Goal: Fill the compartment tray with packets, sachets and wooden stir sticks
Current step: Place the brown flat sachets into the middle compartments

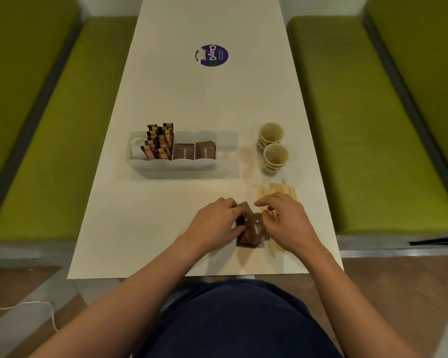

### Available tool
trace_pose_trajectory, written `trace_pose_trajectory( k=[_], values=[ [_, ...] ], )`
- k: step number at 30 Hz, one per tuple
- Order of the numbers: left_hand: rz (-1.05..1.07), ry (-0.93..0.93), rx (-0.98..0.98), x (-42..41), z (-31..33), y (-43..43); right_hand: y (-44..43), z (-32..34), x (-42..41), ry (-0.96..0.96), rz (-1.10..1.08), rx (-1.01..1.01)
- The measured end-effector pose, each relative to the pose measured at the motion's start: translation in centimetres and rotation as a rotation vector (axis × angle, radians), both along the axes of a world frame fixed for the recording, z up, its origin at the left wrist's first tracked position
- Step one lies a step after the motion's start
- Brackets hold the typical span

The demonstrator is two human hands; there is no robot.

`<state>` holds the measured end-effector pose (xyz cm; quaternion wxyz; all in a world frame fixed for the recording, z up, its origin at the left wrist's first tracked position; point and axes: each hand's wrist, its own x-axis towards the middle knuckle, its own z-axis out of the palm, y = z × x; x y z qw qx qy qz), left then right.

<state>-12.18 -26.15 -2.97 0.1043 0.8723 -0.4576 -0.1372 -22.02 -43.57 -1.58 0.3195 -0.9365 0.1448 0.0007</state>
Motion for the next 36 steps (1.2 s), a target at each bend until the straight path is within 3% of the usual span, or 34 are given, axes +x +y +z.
trace_pose_trajectory(
  k=[6,10,17,23,29,36],
  values=[
    [0.041,-0.203,0.019,-0.6,-0.7,0.7,0.6,-0.4,-2.2,0.133,0.321,-0.093],
    [0.077,-0.246,-0.022,-1.7,-0.7,0.6,1.2,-1.1,-2.0,0.13,0.378,-0.214],
    [0.093,-0.339,-0.016,-1.2,-1.0,0.2,0.7,-0.7,-2.1,0.093,0.422,-0.251],
    [0.33,-0.256,-0.226,0.3,1.6,1.9,0.5,0.3,-1.2,-0.108,0.239,-0.181],
    [0.495,-0.234,-0.377,6.4,7.2,4.1,1.1,3.3,2.0,-0.28,-0.079,0.108],
    [0.506,-0.323,-0.193,14.6,10.6,4.6,1.8,5.9,4.9,-0.37,-0.323,0.461]
  ],
)
